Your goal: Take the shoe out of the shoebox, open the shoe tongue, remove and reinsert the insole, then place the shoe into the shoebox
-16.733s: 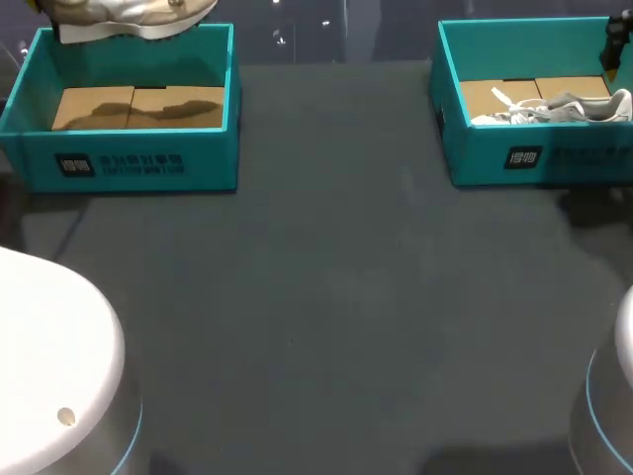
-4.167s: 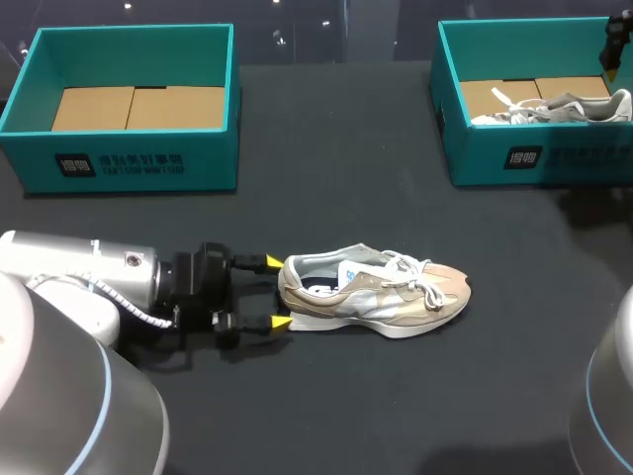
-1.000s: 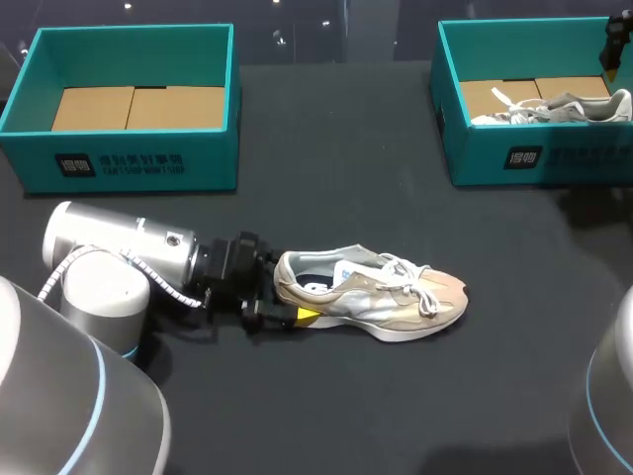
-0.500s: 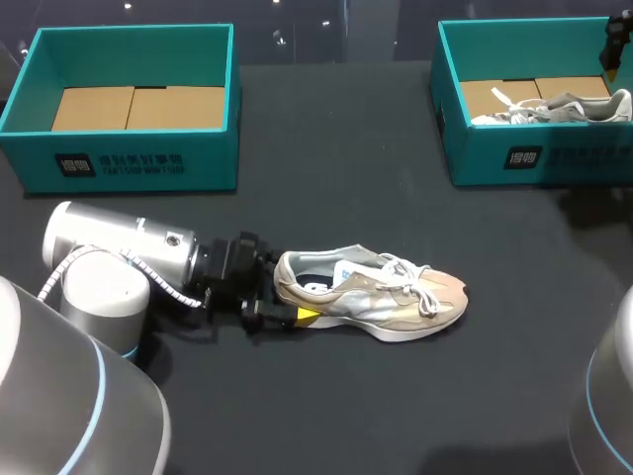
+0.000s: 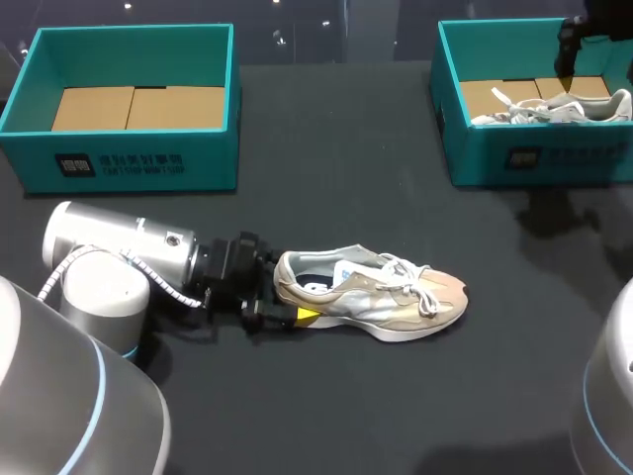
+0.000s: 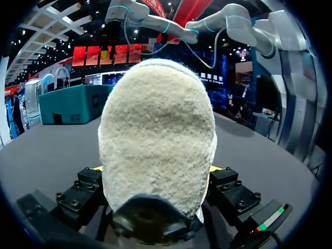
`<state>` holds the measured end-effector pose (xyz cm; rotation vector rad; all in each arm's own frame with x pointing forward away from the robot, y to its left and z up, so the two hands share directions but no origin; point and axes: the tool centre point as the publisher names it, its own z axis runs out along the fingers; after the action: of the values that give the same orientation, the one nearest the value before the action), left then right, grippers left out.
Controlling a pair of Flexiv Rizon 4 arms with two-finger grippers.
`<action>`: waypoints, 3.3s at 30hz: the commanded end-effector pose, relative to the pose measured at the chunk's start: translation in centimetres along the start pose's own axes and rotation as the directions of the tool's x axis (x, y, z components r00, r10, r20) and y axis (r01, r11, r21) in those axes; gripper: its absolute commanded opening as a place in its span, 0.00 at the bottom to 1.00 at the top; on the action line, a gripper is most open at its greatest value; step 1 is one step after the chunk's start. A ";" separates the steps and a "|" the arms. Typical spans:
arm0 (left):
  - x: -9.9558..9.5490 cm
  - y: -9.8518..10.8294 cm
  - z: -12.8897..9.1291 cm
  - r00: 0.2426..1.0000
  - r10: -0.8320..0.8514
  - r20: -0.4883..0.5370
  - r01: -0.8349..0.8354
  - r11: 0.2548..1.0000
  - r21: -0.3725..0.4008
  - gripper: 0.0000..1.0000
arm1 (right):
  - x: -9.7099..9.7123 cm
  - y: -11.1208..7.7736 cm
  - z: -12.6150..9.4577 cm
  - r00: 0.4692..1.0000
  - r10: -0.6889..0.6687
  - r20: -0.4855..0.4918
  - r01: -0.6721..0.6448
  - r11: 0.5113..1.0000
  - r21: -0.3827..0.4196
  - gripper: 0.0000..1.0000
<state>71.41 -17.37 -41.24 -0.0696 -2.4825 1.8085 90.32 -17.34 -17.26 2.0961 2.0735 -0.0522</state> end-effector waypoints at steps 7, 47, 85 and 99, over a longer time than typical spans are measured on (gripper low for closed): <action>0.0 0.2 -0.2 1.000 0.000 0.000 0.000 1.000 0.000 0.00 | 7.6 -7.2 -3.3 0.999 0.042 0.028 -0.041 0.999 -0.032 1.00; 0.0 0.2 -0.2 1.000 0.000 0.000 0.000 1.000 0.000 0.00 | 23.9 -17.3 -5.3 0.962 0.220 0.162 -0.221 0.975 -0.007 1.00; 0.0 0.2 -0.2 1.000 0.000 0.000 0.000 1.000 0.000 0.00 | 33.4 -21.2 -0.3 0.903 0.278 0.328 -0.278 0.959 -0.047 1.00; 0.0 0.2 -0.2 1.000 0.000 0.000 0.000 1.000 0.000 0.00 | 34.7 -21.3 3.5 0.871 0.317 0.377 -0.329 0.944 -0.034 1.00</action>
<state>71.41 -17.34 -41.24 -0.0696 -2.4824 1.8083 70.55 14.85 -27.58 2.0786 1.9247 -0.3116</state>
